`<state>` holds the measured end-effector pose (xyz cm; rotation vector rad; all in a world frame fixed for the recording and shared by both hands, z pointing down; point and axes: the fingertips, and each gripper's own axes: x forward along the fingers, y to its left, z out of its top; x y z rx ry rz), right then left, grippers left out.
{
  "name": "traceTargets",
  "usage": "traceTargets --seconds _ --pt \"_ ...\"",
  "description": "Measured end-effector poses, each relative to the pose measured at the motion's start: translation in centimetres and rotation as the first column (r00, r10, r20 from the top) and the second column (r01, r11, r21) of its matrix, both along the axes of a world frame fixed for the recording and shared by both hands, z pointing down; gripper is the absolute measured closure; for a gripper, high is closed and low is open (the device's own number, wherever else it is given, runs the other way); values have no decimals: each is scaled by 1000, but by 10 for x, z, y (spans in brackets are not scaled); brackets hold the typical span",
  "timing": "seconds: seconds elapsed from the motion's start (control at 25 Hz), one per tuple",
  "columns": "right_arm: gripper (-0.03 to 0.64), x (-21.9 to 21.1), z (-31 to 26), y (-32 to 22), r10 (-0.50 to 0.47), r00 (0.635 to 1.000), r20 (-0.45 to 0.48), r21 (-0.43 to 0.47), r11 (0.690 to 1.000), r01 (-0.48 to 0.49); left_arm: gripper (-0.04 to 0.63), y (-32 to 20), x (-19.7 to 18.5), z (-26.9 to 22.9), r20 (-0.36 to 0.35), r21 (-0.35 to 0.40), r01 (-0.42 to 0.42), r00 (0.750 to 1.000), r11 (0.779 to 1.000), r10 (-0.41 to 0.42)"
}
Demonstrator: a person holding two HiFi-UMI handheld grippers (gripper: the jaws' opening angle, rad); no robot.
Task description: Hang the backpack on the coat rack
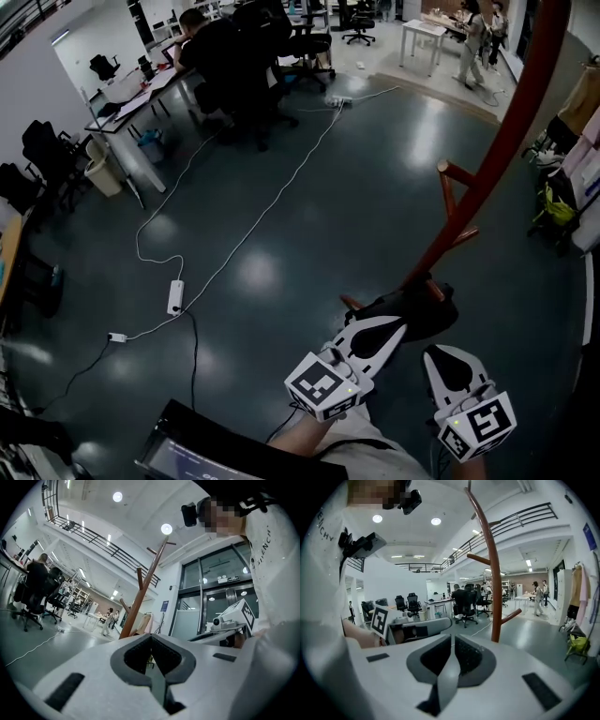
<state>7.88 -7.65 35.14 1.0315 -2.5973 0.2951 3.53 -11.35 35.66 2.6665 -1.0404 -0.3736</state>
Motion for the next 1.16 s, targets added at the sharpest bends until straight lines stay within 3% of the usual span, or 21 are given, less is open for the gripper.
traceTargets --seconds 0.64,0.96,1.16 --pt "583 24 -14 23 57 998 14 56 997 -58 586 13 11 -25 25 59 -29 999 998 28" --pt "583 32 0 25 83 996 27 7 996 -83 586 11 15 -17 36 30 -40 999 999 39" --pt "583 33 17 24 83 997 9 -49 995 -82 586 4 9 -5 -2 -21 -22 1000 1000 22"
